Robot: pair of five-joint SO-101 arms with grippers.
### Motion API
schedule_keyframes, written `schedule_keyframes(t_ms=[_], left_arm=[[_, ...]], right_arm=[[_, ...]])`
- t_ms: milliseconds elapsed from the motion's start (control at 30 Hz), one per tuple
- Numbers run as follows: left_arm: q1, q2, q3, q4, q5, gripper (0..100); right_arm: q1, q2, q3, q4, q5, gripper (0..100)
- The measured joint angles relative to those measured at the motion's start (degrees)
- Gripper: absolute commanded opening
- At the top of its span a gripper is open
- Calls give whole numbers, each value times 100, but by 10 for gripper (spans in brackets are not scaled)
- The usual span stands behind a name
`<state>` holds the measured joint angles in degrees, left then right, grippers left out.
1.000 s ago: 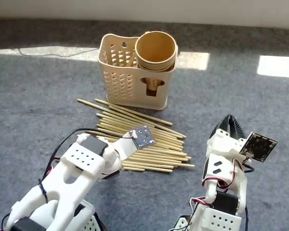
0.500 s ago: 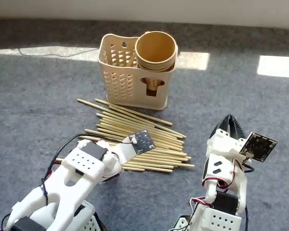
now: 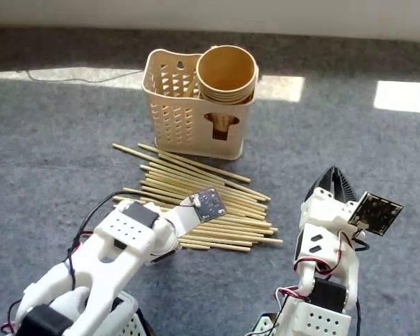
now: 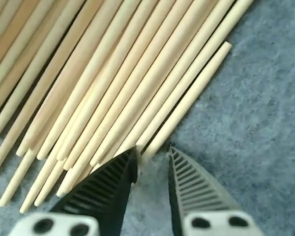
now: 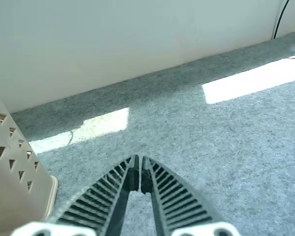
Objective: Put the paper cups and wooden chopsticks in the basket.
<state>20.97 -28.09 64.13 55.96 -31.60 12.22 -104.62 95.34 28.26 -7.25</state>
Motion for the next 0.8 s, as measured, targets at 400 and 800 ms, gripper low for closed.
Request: schedule_keyframes(t_ms=[400,800], left_arm=[[-79,1125,-862,176,211,46],[-35,1169,-1160,774,211,7]], right_arm=[[0,0,9,0,0,30],[0,0,9,0,0,30]])
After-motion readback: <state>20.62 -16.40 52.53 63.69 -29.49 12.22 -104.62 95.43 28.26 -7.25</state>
